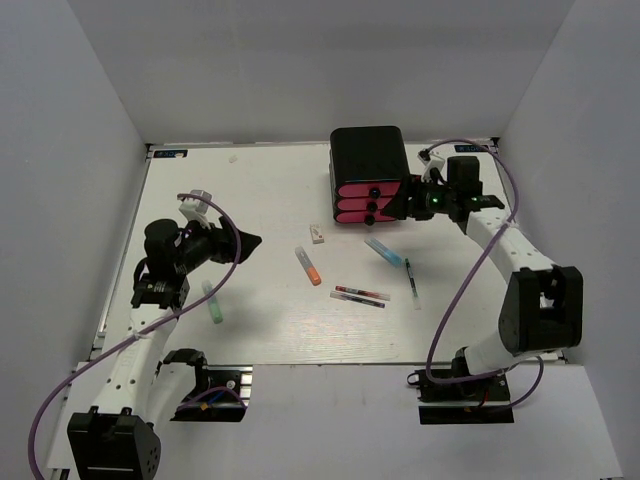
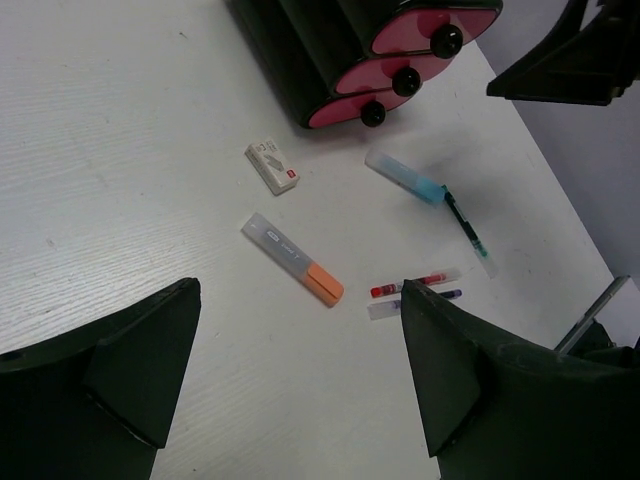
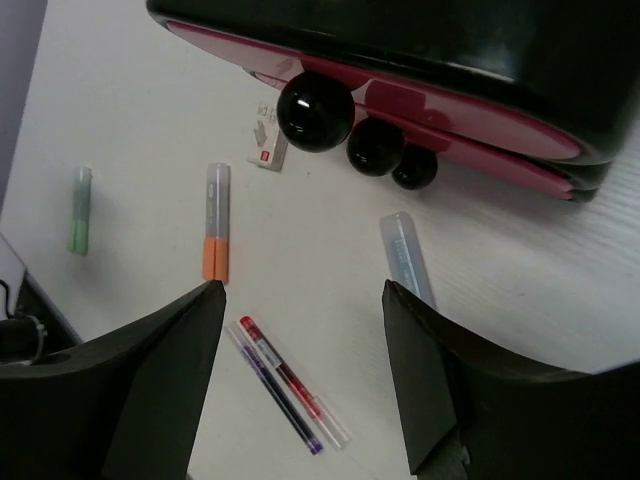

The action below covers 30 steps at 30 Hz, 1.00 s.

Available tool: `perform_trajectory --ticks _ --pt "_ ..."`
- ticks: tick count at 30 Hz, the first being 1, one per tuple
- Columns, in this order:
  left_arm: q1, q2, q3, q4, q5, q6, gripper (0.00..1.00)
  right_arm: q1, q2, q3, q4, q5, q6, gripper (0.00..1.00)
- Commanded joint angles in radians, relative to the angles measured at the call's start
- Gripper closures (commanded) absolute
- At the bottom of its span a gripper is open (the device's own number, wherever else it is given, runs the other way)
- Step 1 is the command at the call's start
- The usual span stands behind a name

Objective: Sort the stationery into containers
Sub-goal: Open the drawer in the storage box.

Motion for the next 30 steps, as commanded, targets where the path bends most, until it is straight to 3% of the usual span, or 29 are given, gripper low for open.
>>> perform_trajectory --ticks 1,11,16,20,25,28,30 --pt "0.002 0.007 -0.005 0.025 0.043 0.017 0.09 0.023 0.055 0.069 0.061 -0.030 0.112 0.30" --pt "0.002 0.016 -0.005 0.025 0.052 0.017 0.09 0.071 0.185 0.105 0.219 0.018 0.282 0.30" --pt "0.002 0.016 -0.005 0.034 0.061 0.017 0.09 0.091 0.212 0.097 0.298 0.071 0.351 0.39" --pt "0.002 0.016 -0.005 0.034 0.061 0.017 0.09 0.103 0.202 0.056 0.377 0.116 0.388 0.40" --pt "0.002 0.026 -0.005 0.034 0.070 0.017 0.09 0.111 0.196 0.034 0.408 0.170 0.423 0.48" --pt "0.002 0.026 -0.005 0.043 0.070 0.017 0.11 0.112 0.187 0.010 0.422 0.200 0.429 0.56" --pt "0.002 0.026 -0.005 0.043 0.081 0.017 0.12 0.109 0.184 -0.010 0.425 0.205 0.420 0.67"
